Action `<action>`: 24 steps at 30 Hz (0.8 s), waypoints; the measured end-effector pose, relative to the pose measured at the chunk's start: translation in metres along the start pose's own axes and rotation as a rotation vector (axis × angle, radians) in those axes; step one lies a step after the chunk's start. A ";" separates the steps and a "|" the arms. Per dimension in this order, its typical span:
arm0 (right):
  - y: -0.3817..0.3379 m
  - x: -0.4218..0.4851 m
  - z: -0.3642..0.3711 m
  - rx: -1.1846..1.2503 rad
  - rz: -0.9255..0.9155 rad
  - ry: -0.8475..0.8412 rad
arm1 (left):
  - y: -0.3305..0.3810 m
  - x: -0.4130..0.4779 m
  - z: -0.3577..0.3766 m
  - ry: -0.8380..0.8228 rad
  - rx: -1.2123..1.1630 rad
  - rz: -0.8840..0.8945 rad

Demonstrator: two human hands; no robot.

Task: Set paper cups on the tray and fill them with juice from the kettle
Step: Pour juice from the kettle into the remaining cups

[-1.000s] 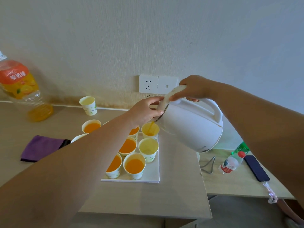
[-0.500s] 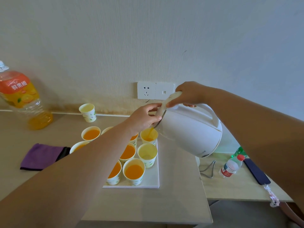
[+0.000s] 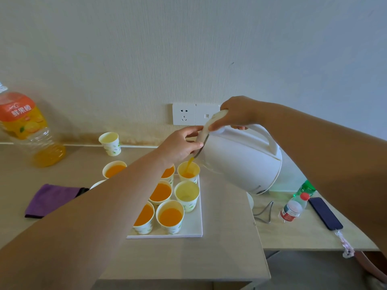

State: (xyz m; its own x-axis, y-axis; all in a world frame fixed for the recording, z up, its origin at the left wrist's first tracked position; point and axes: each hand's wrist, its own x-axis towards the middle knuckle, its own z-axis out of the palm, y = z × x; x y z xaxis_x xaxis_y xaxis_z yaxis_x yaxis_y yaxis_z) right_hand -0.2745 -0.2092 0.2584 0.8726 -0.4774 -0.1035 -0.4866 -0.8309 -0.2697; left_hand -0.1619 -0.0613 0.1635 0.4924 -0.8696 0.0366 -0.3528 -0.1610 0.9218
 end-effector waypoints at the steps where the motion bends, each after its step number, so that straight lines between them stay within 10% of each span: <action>1: 0.000 0.000 0.000 -0.005 -0.002 0.000 | 0.001 0.000 0.000 0.000 0.000 0.000; 24: -0.007 0.000 -0.012 -0.049 0.003 0.002 | 0.012 -0.002 -0.005 0.004 -0.049 0.002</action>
State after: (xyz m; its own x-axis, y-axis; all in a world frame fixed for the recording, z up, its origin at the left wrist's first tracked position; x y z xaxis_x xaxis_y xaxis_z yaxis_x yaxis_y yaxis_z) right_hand -0.2719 -0.2068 0.2718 0.8712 -0.4801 -0.1026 -0.4906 -0.8427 -0.2218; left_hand -0.1633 -0.0589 0.1759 0.4947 -0.8682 0.0396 -0.3145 -0.1363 0.9394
